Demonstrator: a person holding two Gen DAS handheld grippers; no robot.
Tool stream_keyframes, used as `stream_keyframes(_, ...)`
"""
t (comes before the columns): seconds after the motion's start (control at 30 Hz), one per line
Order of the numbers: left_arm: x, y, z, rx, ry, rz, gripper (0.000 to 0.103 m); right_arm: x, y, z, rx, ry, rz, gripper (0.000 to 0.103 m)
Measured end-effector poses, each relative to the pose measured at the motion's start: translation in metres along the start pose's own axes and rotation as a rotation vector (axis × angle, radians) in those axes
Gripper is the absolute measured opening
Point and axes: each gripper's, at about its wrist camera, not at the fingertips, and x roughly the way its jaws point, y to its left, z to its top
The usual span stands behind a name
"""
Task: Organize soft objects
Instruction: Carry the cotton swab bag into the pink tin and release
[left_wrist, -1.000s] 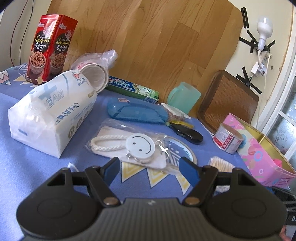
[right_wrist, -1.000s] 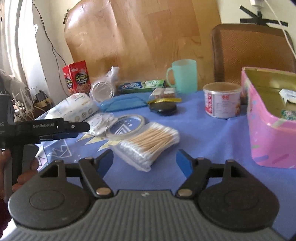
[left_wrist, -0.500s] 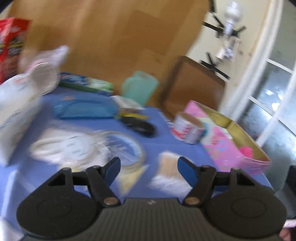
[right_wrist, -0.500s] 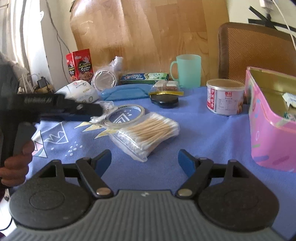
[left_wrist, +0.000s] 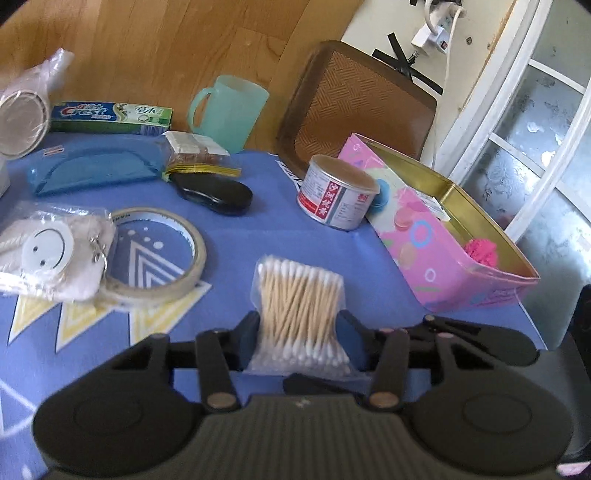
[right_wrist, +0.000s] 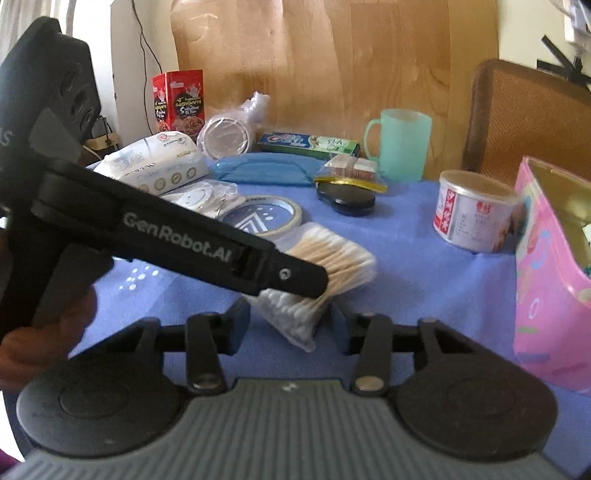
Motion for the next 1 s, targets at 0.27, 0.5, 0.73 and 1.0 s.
stream_keyframes(0.27, -0.013, -0.051, 0.023, 0.089, -0.059, -0.034, 0.045, -0.047, -0.010, 0.000, -0.022, -0.163, -0.084, 0.045)
stream_keyframes(0.5, 0.031, -0.133, 0.066, 0.242, -0.054, -0.148, 0.045, -0.097, -0.069, 0.005, 0.031, -0.280, -0.265, 0.045)
stream_keyframes(0.73, 0.109, -0.213, 0.100, 0.301, -0.037, -0.172, 0.069, -0.106, -0.147, 0.008, 0.076, -0.268, -0.511, 0.051)
stream_keyframes(1.0, 0.095, -0.199, 0.083, 0.296, -0.083, -0.090, 0.065, -0.127, -0.189, -0.015, 0.231, -0.320, -0.637, 0.055)
